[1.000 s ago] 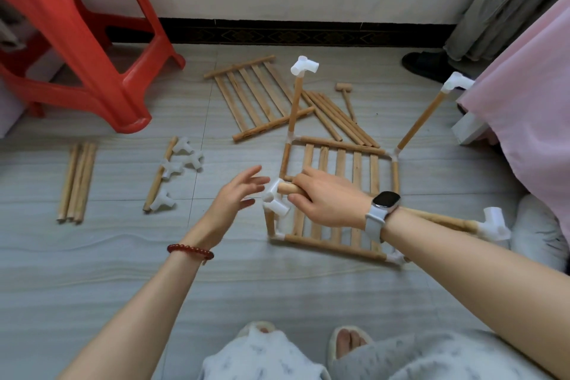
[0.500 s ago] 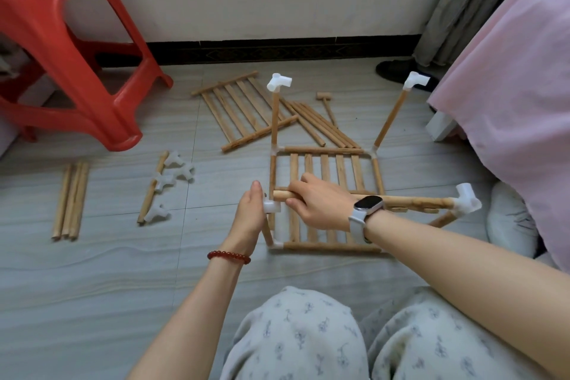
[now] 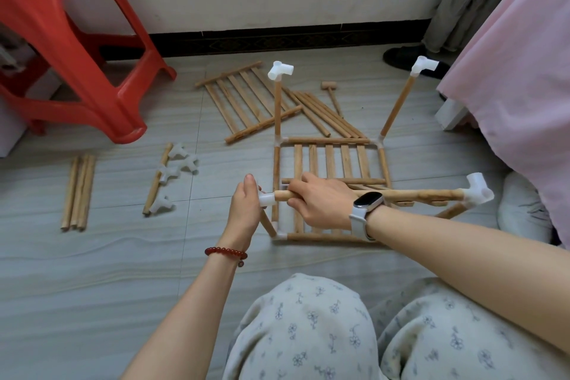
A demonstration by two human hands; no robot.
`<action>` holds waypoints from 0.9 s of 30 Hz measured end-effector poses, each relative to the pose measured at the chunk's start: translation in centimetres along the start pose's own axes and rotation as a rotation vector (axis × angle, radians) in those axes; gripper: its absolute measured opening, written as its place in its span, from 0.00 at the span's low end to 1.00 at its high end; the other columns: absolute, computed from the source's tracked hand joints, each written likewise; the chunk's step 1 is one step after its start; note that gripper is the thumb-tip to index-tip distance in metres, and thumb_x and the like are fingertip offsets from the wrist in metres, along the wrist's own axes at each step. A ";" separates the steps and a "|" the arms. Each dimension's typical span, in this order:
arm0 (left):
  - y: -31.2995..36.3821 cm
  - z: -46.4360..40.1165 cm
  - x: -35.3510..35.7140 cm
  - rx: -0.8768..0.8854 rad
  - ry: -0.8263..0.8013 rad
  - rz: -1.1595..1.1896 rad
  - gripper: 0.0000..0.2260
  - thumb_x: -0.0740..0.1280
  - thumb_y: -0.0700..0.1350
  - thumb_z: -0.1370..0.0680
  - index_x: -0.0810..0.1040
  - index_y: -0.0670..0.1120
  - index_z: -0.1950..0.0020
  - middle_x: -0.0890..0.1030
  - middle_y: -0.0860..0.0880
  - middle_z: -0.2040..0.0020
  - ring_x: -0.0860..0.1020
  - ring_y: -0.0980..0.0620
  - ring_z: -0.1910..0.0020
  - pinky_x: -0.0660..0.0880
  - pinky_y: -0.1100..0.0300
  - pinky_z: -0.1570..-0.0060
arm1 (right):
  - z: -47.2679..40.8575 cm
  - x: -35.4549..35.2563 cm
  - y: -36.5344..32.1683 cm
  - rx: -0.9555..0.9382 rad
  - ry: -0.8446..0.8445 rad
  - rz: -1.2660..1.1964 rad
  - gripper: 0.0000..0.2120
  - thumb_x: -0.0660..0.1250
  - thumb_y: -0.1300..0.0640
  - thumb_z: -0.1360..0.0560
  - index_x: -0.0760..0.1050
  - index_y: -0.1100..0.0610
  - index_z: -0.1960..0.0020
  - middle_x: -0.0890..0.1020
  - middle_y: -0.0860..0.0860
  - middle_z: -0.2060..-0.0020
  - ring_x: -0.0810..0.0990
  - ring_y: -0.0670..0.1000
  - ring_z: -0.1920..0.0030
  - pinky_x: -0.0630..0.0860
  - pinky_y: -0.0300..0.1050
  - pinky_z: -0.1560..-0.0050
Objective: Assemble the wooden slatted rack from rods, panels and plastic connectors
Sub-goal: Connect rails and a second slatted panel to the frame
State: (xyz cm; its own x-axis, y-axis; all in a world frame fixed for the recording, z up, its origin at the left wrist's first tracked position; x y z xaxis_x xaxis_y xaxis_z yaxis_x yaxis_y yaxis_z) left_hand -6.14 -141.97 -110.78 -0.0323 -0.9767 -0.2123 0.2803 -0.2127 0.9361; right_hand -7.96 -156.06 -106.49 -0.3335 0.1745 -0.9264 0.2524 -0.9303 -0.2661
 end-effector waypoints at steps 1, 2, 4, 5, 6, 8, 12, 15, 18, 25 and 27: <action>0.1 0.0 0.0 0.008 -0.001 -0.023 0.17 0.48 0.53 0.17 0.66 0.47 0.61 0.69 0.47 0.62 0.67 0.51 0.63 0.65 0.59 0.64 | 0.1 0.1 -0.1 -0.009 -0.001 -0.001 0.11 0.53 0.46 0.20 0.69 0.50 0.44 0.67 0.47 0.58 0.68 0.46 0.66 0.60 0.42 0.69; 0.2 -0.1 0.0 0.016 -0.002 -0.045 0.18 0.48 0.53 0.17 0.66 0.47 0.62 0.69 0.48 0.63 0.67 0.52 0.63 0.64 0.59 0.64 | 0.3 0.1 -0.1 -0.020 -0.001 -0.001 0.11 0.53 0.46 0.20 0.69 0.50 0.44 0.67 0.47 0.58 0.68 0.46 0.66 0.59 0.42 0.70; 0.4 -0.1 0.1 0.027 0.000 -0.076 0.18 0.48 0.53 0.17 0.66 0.47 0.62 0.68 0.49 0.64 0.67 0.53 0.65 0.64 0.60 0.65 | 0.5 0.2 -0.3 -0.035 0.002 0.010 0.11 0.54 0.46 0.20 0.69 0.50 0.44 0.67 0.48 0.58 0.67 0.46 0.67 0.57 0.41 0.71; 0.4 -0.2 0.0 0.030 0.002 -0.086 0.18 0.48 0.53 0.17 0.66 0.47 0.62 0.68 0.49 0.64 0.67 0.54 0.65 0.64 0.60 0.65 | 0.6 0.2 -0.3 -0.036 0.008 0.018 0.11 0.53 0.46 0.20 0.69 0.50 0.44 0.67 0.48 0.57 0.68 0.47 0.67 0.57 0.41 0.71; 0.5 -0.1 0.0 0.035 0.005 -0.093 0.18 0.48 0.53 0.17 0.66 0.47 0.62 0.68 0.49 0.64 0.66 0.54 0.65 0.64 0.60 0.65 | 0.7 0.2 -0.4 -0.035 0.013 0.025 0.11 0.53 0.46 0.20 0.68 0.51 0.44 0.67 0.48 0.57 0.68 0.48 0.66 0.57 0.41 0.71; 0.7 0.0 0.1 0.051 0.003 -0.103 0.18 0.47 0.53 0.17 0.65 0.47 0.62 0.68 0.50 0.64 0.66 0.54 0.65 0.63 0.60 0.65 | 0.7 0.2 -0.4 -0.036 0.021 0.045 0.12 0.53 0.46 0.20 0.69 0.52 0.44 0.68 0.49 0.55 0.69 0.49 0.66 0.57 0.42 0.71; 0.5 0.8 1.2 0.042 -0.026 -0.128 0.16 0.48 0.53 0.17 0.66 0.47 0.60 0.68 0.51 0.62 0.67 0.54 0.63 0.63 0.59 0.64 | 0.6 0.7 -0.7 -0.047 -0.015 0.036 0.14 0.54 0.47 0.20 0.70 0.55 0.44 0.67 0.50 0.55 0.69 0.50 0.64 0.60 0.44 0.65; 0.6 1.0 1.4 0.038 -0.046 -0.085 0.16 0.48 0.54 0.18 0.66 0.49 0.60 0.68 0.51 0.61 0.66 0.55 0.63 0.64 0.61 0.63 | 0.4 0.5 -0.4 -0.047 -0.035 -0.044 0.14 0.57 0.46 0.21 0.71 0.55 0.44 0.71 0.50 0.52 0.71 0.49 0.61 0.62 0.42 0.66; 0.6 0.7 1.0 0.061 -0.083 -0.126 0.16 0.47 0.54 0.17 0.65 0.50 0.61 0.68 0.52 0.61 0.66 0.56 0.63 0.64 0.61 0.63 | 1.1 -0.2 0.4 -0.095 -0.057 -0.146 0.14 0.62 0.45 0.23 0.70 0.53 0.43 0.69 0.47 0.52 0.71 0.47 0.59 0.66 0.39 0.64; 0.1 0.3 1.3 0.065 -0.042 -0.067 0.15 0.47 0.54 0.18 0.67 0.50 0.58 0.69 0.52 0.59 0.68 0.55 0.60 0.66 0.61 0.60 | 2.3 0.0 2.5 -0.167 0.060 0.079 0.11 0.54 0.45 0.20 0.70 0.51 0.46 0.68 0.45 0.58 0.68 0.47 0.63 0.56 0.38 0.71; -0.2 0.3 1.6 0.057 -0.042 -0.045 0.15 0.47 0.54 0.18 0.66 0.50 0.58 0.68 0.51 0.59 0.67 0.55 0.61 0.65 0.60 0.61 | 2.0 0.2 2.4 -0.190 0.074 0.087 0.11 0.54 0.46 0.20 0.70 0.51 0.46 0.68 0.45 0.58 0.66 0.46 0.65 0.55 0.39 0.71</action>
State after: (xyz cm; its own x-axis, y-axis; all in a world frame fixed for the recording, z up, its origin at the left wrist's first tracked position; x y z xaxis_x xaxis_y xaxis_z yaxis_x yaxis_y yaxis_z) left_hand -6.58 -143.51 -111.26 -0.0840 -0.9663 -0.2433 0.2224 -0.2562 0.9407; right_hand -9.28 -158.90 -106.82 -0.2371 0.1261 -0.9633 0.4462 -0.8666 -0.2233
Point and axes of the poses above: each hand's wrist, its own z-axis away from the middle knuckle, its own x-axis out of the palm, y = z × x, the point moved 5 cm from there along -z, towards the middle knuckle
